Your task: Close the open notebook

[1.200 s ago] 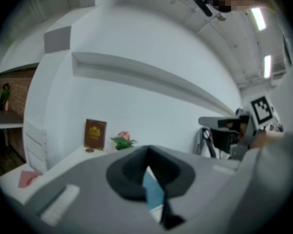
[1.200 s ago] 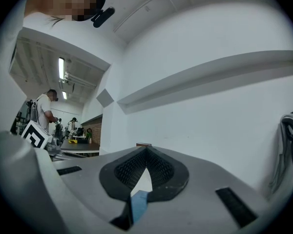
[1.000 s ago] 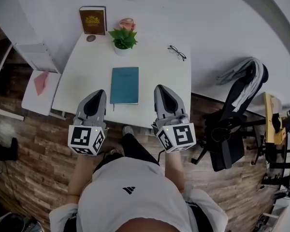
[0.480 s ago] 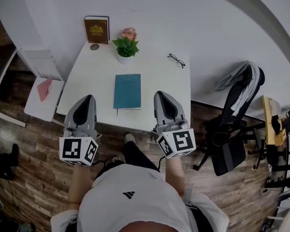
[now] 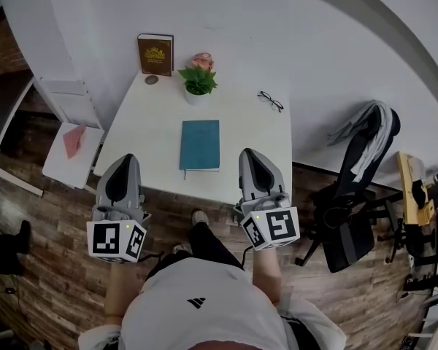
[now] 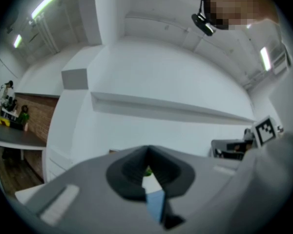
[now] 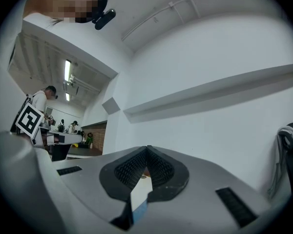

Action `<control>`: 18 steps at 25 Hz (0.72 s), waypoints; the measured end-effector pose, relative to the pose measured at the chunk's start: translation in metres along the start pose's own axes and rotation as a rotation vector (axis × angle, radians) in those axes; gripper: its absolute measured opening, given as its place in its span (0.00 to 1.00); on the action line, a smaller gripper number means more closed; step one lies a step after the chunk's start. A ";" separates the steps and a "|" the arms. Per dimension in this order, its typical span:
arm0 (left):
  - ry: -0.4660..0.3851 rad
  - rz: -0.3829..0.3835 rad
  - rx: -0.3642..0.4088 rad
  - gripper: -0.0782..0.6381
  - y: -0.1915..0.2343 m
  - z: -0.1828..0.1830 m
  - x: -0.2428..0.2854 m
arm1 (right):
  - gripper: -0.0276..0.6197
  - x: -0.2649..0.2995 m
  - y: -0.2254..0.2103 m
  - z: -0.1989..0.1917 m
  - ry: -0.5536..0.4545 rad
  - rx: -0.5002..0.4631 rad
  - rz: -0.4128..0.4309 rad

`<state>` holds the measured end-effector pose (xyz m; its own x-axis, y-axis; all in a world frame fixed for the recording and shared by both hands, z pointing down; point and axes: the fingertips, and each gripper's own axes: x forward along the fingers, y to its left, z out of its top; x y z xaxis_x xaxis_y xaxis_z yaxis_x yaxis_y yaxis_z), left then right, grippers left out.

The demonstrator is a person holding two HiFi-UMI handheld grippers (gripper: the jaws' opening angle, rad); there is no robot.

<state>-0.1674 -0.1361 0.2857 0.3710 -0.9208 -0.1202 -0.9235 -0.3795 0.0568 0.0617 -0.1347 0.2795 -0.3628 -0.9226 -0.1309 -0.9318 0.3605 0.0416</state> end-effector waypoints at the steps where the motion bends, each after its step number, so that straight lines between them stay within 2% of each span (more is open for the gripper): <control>1: -0.004 0.004 0.000 0.12 0.001 0.002 -0.003 | 0.04 -0.001 0.002 0.001 -0.002 -0.005 -0.001; 18: -0.013 0.037 -0.025 0.12 0.019 0.004 -0.018 | 0.03 -0.001 0.016 0.008 0.001 -0.028 0.005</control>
<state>-0.1921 -0.1262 0.2852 0.3348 -0.9333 -0.1302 -0.9339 -0.3470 0.0864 0.0469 -0.1265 0.2729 -0.3671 -0.9211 -0.1300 -0.9300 0.3608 0.0701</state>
